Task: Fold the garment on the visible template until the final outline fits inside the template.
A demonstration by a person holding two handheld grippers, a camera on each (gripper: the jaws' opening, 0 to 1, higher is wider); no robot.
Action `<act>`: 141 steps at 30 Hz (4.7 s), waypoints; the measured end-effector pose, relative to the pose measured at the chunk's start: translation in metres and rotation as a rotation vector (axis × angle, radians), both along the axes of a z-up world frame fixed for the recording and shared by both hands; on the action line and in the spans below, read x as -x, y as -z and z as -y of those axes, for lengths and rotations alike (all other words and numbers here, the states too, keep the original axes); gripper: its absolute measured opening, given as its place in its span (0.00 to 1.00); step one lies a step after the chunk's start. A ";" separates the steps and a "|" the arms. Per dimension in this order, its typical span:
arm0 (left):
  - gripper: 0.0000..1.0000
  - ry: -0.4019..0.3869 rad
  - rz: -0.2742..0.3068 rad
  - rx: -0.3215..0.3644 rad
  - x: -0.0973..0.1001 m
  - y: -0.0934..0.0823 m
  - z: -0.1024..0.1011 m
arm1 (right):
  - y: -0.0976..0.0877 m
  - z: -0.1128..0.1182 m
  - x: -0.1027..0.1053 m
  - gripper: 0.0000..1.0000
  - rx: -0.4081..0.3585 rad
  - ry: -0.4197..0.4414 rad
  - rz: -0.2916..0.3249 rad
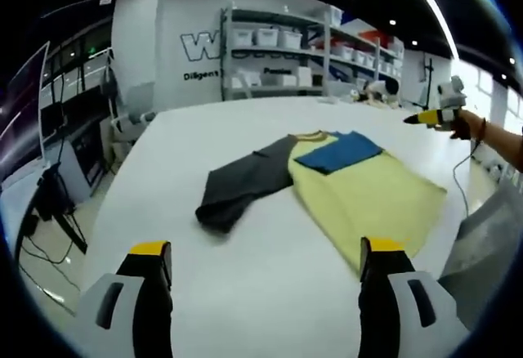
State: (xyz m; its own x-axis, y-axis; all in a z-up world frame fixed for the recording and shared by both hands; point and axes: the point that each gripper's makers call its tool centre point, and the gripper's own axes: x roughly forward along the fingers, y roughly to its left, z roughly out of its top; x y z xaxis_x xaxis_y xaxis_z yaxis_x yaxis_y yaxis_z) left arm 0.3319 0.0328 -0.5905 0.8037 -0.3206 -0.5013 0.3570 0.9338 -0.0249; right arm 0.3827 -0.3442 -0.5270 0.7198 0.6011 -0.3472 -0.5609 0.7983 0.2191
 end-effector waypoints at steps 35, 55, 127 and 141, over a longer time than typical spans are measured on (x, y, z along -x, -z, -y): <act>0.20 -0.087 -0.100 -0.030 -0.107 0.058 -0.053 | -0.013 0.006 0.057 0.95 0.006 0.009 -0.005; 0.00 -0.199 -0.088 0.088 -0.118 0.054 -0.045 | -0.005 0.005 0.064 0.94 0.001 0.058 -0.008; 0.04 0.462 0.175 -0.342 -0.131 0.005 0.279 | 0.044 0.010 0.106 0.98 0.096 0.063 -0.144; 0.72 0.395 0.116 -0.119 -0.132 -0.014 0.281 | 0.046 -0.004 0.099 0.99 0.101 0.040 -0.132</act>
State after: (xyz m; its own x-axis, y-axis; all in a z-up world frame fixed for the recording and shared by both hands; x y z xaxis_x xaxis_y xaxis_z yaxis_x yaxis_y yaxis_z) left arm 0.4637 -0.2480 -0.5760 0.6837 -0.5605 -0.4673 0.6821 0.7185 0.1362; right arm 0.2832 -0.3403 -0.5731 0.6863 0.5300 -0.4981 -0.4999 0.8412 0.2062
